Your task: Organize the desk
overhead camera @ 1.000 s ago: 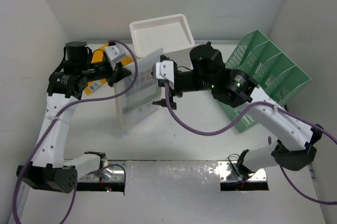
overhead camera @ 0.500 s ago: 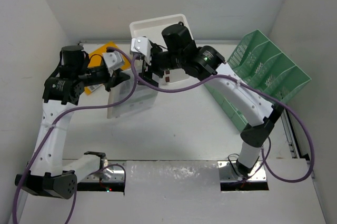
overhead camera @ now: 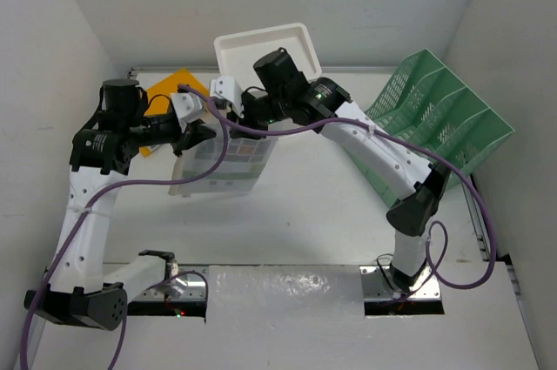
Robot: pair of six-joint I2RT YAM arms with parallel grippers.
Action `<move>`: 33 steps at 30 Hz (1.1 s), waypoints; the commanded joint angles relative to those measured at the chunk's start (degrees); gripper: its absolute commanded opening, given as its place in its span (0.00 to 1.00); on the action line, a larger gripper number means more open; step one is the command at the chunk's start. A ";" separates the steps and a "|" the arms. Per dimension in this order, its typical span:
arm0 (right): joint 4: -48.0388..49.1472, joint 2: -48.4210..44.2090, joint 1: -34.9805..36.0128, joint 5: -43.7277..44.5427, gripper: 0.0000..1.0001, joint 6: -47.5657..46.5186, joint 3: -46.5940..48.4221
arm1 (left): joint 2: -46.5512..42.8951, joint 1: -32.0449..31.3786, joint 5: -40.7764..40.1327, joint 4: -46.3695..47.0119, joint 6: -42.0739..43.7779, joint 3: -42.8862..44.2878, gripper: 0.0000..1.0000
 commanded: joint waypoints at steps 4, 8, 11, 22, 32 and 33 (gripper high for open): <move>-0.74 -3.61 0.16 1.30 0.00 2.54 -4.43 | -1.89 -0.28 2.42 8.21 -3.29 1.05 0.00; -1.62 -6.07 0.07 8.91 0.00 10.01 -5.58 | -2.15 -0.28 -6.95 15.78 -10.95 -1.94 0.99; -2.50 -10.46 -1.42 12.28 0.00 14.41 -8.99 | -2.50 -0.28 -16.78 20.96 -17.01 -3.17 1.00; -7.15 -30.50 -17.06 20.63 0.00 35.24 -20.61 | -1.36 -0.19 -30.19 25.45 -23.62 -5.71 1.00; -8.91 -31.83 -32.10 28.19 0.00 54.31 -17.27 | -0.92 -0.19 -31.16 27.22 -23.18 -9.68 1.00; -8.83 -32.18 -32.10 30.46 0.00 55.81 -17.36 | -1.09 -0.10 -31.16 26.87 -23.01 -9.85 1.00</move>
